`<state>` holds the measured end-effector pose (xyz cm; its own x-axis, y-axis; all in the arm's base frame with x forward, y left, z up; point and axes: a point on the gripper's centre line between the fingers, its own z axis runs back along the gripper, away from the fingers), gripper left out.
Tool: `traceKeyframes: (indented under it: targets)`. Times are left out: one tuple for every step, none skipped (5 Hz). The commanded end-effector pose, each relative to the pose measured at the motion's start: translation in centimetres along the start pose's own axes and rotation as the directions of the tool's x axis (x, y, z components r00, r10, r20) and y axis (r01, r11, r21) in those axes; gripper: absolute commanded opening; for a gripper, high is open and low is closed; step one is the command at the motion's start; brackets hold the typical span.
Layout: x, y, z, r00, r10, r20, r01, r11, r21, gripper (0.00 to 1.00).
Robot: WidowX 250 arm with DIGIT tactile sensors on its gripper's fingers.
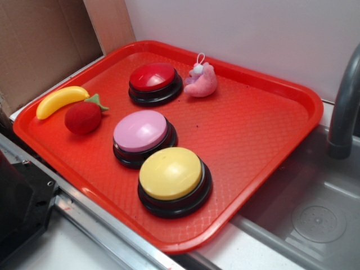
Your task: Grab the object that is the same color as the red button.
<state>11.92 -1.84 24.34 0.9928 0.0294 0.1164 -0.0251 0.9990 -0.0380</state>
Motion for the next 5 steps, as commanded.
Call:
traceKeyframes:
  targets:
    - [0.0, 0.0, 0.0, 1.0, 0.0, 0.0, 0.0, 1.0, 0.0, 1.0]
    - [1.2, 1.9, -1.3, 0.976, 0.213, 0.041, -0.212, 0.977, -0.028, 1.0]
    - [1.6, 4.0, -4.4, 0.894, 0.446, 0.048, -0.442, 0.894, -0.077, 1.0]
    - [1.7, 5.9, -7.4, 0.809, 0.584, 0.072, -0.582, 0.812, -0.048, 1.0]
    - [2.3, 8.8, -11.3, 0.704, 0.7, 0.114, -0.704, 0.71, -0.011, 1.0]
